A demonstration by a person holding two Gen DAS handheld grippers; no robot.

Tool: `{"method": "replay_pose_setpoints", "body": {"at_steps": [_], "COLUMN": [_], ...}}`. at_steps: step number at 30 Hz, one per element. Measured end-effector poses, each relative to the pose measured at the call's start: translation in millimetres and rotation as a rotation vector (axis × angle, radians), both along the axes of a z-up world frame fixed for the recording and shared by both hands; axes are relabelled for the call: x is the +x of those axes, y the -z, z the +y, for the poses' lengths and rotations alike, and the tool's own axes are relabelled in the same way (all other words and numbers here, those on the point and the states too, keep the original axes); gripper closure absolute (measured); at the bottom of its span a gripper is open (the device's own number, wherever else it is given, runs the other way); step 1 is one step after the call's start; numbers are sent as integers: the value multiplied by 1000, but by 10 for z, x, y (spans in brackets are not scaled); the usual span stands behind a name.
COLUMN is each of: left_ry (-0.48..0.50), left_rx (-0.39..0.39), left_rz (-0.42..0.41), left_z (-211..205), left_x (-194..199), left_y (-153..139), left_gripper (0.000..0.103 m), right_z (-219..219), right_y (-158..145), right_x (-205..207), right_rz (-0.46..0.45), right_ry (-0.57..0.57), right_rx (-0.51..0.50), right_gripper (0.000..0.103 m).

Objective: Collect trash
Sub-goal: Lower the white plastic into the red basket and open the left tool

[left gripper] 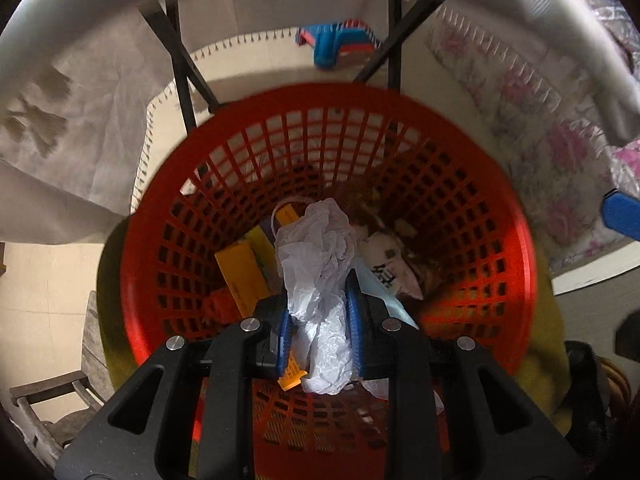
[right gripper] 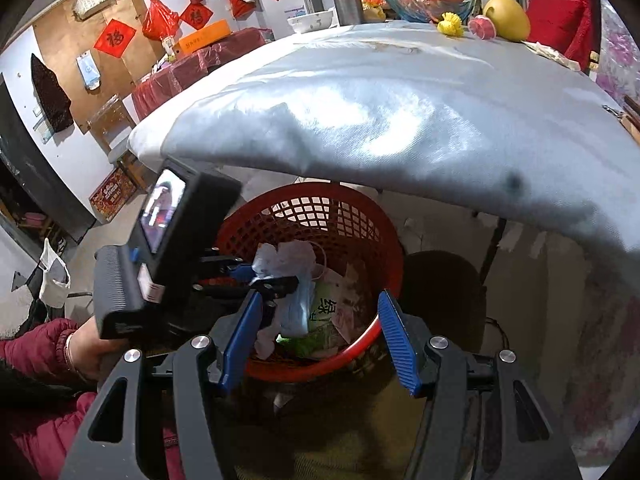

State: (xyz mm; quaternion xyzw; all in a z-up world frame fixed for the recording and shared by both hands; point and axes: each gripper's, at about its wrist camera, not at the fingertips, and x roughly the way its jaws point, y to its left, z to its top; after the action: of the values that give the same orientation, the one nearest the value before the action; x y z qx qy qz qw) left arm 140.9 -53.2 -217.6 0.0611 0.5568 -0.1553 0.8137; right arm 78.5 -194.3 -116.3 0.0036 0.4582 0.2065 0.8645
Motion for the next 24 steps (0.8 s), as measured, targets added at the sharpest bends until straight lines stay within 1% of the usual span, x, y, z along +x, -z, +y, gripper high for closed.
{"method": "replay_pose_setpoints", "body": {"at_steps": [3, 9, 12, 14, 16, 17, 18, 19, 21, 22, 24], "left_ry": [-2, -5, -19, -26, -26, -27, -23, -17, -9, -8, -2], "left_rx": [16, 35, 30, 19, 3, -3, -3, 2, 40, 68, 84], "left_rz": [19, 23, 30, 38, 43, 38, 28, 15, -35, -84, -122], "left_z": [24, -23, -27, 14, 27, 33, 26, 11, -29, -50, -62], "left_x": [34, 61, 106, 112, 96, 80, 58, 37, -53, -111, -171], "left_y": [85, 112, 119, 135, 114, 96, 68, 39, -41, -109, -183], "left_gripper": [76, 74, 70, 69, 65, 61, 54, 51, 27, 25, 25], "right_z": [18, 29, 54, 66, 68, 68, 64, 59, 52, 54, 52], "right_y": [30, 122, 148, 152, 143, 137, 124, 116, 91, 76, 50], "right_x": [47, 108, 97, 90, 80, 72, 70, 70, 53, 40, 14], "right_rz": [12, 45, 50, 52, 50, 49, 47, 44, 37, 32, 24], "right_ry": [-4, -4, -6, -6, -4, -4, -4, -4, -5, -5, -6], "right_rx": [-4, -8, -14, -14, -11, -10, -8, -6, -4, -3, -4], "right_gripper": [44, 43, 43, 43, 43, 43, 43, 43, 43, 43, 43]}}
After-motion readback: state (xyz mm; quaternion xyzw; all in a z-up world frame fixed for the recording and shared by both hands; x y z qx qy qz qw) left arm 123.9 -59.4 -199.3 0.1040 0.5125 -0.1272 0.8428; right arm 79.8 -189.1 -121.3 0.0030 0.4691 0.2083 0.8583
